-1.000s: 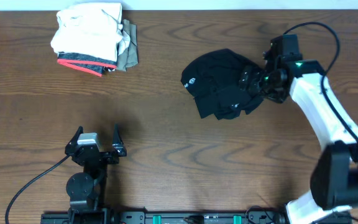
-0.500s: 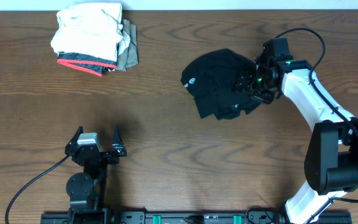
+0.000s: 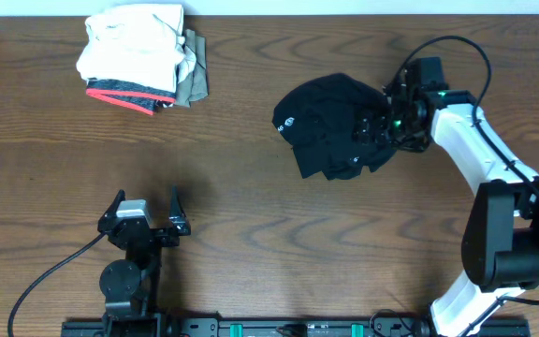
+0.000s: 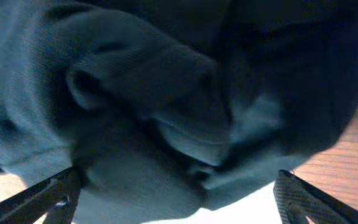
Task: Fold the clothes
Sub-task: 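Drag the black shirt leftward toward table center with the right gripper, then pull the shirt rightward to spread it, right gripper holding its edge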
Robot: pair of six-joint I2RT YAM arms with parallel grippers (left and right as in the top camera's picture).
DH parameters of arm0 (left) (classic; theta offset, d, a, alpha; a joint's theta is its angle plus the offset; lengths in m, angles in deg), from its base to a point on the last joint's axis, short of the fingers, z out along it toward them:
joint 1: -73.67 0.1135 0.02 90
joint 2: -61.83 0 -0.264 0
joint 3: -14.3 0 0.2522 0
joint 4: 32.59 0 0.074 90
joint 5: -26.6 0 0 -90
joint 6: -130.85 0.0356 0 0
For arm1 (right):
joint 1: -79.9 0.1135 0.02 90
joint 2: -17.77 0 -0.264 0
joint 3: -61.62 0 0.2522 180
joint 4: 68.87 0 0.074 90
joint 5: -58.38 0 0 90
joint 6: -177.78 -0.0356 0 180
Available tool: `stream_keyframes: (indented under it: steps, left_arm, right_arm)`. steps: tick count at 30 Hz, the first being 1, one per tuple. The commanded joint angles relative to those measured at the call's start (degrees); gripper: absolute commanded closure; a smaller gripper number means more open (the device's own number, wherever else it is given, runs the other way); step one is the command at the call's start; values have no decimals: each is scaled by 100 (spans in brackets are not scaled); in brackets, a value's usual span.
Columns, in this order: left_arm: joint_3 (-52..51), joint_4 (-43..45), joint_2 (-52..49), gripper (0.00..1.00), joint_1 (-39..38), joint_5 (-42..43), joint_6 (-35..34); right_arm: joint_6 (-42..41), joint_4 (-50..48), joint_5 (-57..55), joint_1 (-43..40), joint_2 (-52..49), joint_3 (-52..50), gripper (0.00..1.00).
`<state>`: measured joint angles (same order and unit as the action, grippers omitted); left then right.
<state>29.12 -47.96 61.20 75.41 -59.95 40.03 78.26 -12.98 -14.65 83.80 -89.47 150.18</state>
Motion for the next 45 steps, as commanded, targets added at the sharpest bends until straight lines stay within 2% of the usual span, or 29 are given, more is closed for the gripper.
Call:
stream_keyframes:
  steps: [1,9,14,17,22,24,27,30,38,45]
  left_arm:
    - [-83,-221,28,2,17,15,15]
    - [-83,-221,28,2,17,15,13]
    - [-83,-221,28,2,17,13,15]
    - [-83,-221,28,2,17,13,15]
    - [-83,-221,28,2,17,13,15]
    - [-83,-221,28,2,17,13,15]
    - [-83,-221,28,2,17,13,15]
    - [-83,-221,28,2,17,13,13]
    - [-83,-221,28,2,17,13,15]
    - [-83,-221,28,2,17,13,13]
  right_arm:
    - [874,-28,544,-96,-70,-240,4]
    - [1008,-807,1259,-83,-70,-901,15]
    - [1008,-1047,1379,-83,-70,-1014,29]
    - [1003,-1108,1419,-83,-68,-1014,41]
    - [1001,-1137,1504,-85,-33,-992,48]
    - [997,-1132,1502,-85,50,-977,57]
    - [817,-1128,1502,-85,262,-955,80]
    - [511,-1128,1506,-76,608,-955,99]
    - [153,-1419,2076,411,1694,-955,99]
    - [-682,-2575,1878,1478,1746,-957,99]
